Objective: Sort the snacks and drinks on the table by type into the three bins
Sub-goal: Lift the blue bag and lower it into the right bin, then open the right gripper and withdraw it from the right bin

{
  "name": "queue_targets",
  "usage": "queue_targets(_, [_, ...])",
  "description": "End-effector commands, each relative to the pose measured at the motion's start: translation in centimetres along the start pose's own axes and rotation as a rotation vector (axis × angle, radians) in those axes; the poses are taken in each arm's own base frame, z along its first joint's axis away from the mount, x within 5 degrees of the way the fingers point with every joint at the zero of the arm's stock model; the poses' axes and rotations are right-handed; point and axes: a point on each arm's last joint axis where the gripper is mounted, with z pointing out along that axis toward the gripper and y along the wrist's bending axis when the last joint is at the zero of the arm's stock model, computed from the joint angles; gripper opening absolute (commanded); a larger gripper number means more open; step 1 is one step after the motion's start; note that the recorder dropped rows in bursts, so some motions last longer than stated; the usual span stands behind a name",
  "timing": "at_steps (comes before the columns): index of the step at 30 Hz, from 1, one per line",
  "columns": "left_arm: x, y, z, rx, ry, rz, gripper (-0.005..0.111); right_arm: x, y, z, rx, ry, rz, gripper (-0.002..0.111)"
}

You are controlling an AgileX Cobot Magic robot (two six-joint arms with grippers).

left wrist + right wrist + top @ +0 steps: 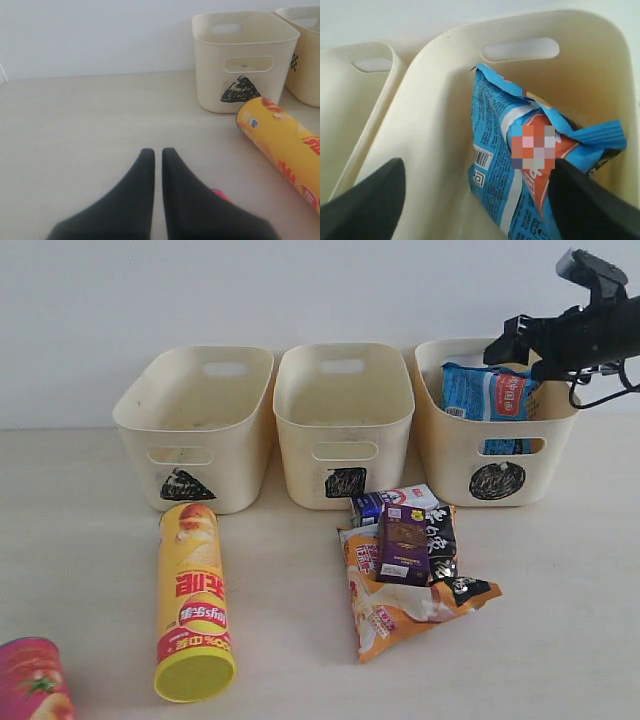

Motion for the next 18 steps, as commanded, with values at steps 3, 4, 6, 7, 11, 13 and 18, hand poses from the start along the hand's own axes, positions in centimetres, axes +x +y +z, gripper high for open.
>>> queue_targets(3, [0.1,0.0,0.0,-0.001,-0.002,-0.009,0.004,-2.4,1.9,-4.3,0.093,0.025,-0.163,0.043])
queue_targets(4, [0.1,0.0,0.0,-0.001,-0.002,-0.009,0.004,-2.6,2.0,-5.0,0.125,0.045,-0.177,0.036])
queue_targets(6, [0.1,0.0,0.0,-0.001,-0.002,-0.009,0.004,-2.7,2.3,-6.3,0.18,0.091,-0.192,0.023])
queue_targets(7, [0.1,0.0,0.0,-0.001,-0.002,-0.009,0.004,-2.8,2.5,-6.8,0.193,0.107,-0.189,0.017])
queue_targets(11, [0.1,0.0,0.0,-0.001,-0.002,-0.009,0.004,-3.0,3.8,-9.0,0.198,0.166,-0.19,0.0])
queue_targets(13, [0.1,0.0,0.0,-0.001,-0.002,-0.009,0.004,-3.2,4.6,-10.0,0.185,0.176,-0.199,0.0])
queue_targets(18, [0.1,0.0,0.0,-0.001,-0.002,-0.009,0.004,-3.6,6.2,-12.2,0.16,0.191,-0.211,0.0])
